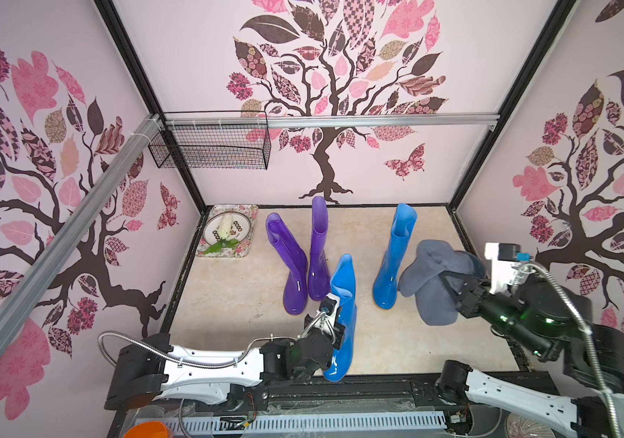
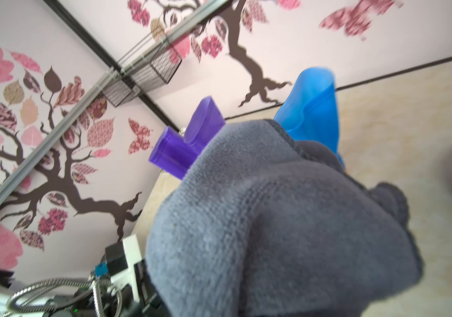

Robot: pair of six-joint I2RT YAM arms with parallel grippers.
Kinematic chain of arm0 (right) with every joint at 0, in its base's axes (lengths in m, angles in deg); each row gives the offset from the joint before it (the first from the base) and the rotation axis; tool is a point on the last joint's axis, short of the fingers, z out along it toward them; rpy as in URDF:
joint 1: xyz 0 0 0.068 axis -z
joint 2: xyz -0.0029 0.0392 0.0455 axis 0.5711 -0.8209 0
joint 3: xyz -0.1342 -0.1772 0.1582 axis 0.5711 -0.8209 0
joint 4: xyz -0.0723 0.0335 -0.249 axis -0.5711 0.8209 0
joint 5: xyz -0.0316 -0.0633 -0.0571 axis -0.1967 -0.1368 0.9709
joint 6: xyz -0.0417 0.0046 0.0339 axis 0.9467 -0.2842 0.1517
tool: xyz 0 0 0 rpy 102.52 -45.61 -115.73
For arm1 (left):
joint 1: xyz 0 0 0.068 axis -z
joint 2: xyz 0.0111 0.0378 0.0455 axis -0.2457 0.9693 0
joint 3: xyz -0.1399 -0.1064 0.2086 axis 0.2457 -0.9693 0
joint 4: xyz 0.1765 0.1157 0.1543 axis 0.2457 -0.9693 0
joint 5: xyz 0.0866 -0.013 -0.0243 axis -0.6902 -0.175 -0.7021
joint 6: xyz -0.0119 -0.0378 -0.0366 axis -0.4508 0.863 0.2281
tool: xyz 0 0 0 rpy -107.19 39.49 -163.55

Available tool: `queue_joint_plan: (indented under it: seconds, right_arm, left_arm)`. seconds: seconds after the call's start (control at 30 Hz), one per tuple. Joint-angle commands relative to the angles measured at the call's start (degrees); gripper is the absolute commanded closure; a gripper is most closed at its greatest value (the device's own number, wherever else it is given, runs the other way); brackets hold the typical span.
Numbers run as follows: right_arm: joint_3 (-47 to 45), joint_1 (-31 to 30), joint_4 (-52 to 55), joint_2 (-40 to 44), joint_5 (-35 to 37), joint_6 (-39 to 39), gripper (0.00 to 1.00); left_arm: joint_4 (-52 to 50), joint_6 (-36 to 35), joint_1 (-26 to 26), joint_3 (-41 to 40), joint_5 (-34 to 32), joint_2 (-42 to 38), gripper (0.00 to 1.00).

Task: Wipe the rubber boots with a cloth
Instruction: Wipe the dirt off the rubber boot, then pick up the rubber boot from the center of the board.

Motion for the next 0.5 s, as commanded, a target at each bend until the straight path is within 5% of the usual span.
queue_joint_plan:
  seconds: [0.0, 0.23, 0.47]
  right_arm:
    - [7.93, 0.15, 10.09, -2.45, 11.59, 3.55, 1.0]
    - [22.92, 0.15, 13.31, -6.4, 15.51, 6.52, 1.0]
    - [28.59, 0.15, 14.74, -7.76, 21.39, 7.95, 1.0]
  left_arm:
    - [3.72, -3.47, 1.27, 8.02, -0.15, 1.61, 1.0]
    - [4.23, -7.44, 1.22, 17.07, 1.45, 6.61, 1.0]
    - [2.92, -7.39, 1.37, 24.61, 6.92, 13.54, 1.0]
